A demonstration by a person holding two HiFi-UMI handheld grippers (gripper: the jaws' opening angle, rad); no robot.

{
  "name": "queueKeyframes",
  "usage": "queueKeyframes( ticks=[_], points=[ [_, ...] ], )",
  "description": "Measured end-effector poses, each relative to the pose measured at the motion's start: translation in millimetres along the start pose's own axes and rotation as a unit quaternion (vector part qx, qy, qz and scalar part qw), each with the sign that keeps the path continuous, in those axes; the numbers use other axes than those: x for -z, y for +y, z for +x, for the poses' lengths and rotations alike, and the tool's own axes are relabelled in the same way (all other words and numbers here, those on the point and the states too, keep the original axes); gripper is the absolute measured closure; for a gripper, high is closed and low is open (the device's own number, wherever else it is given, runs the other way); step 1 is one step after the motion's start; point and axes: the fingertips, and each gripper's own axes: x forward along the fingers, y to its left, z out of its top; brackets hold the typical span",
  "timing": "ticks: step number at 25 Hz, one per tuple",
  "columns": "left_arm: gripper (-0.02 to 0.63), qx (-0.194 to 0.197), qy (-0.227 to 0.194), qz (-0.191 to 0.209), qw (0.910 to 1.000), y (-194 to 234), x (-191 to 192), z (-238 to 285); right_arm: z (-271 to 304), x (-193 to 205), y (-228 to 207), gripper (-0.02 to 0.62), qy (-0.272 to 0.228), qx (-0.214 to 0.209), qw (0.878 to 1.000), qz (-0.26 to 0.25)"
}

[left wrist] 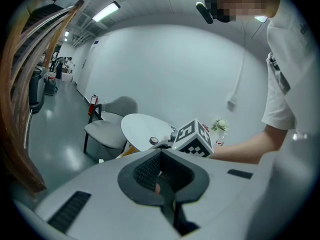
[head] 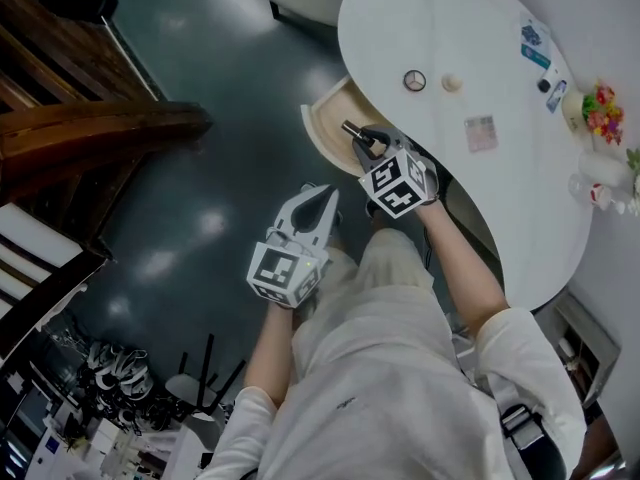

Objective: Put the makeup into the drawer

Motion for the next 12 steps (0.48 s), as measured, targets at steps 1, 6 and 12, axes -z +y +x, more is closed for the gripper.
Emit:
queueKeyframes(
  ticks=[1,6,12],
  points=[
    [0.598,0.0,0.0,-0.001,1.0,4.2,1.6,-1.1,6.6,1.1,1.9,0.503,0.005,0.0,1.0,-0.001],
    [0.598,-0.003,0.004,-0.007,1.0,28.1,12.6,-5.6,42.0,6.7,6.8,0.503,0.024,0.005,1.0,0.001],
    [0.598,-0.011,0.008,-0.016,0.9998,58.2,28.3,-0.5,96.6,26.6,-3.1,0.503,0.05,0.004,0.999,0.004]
  ],
)
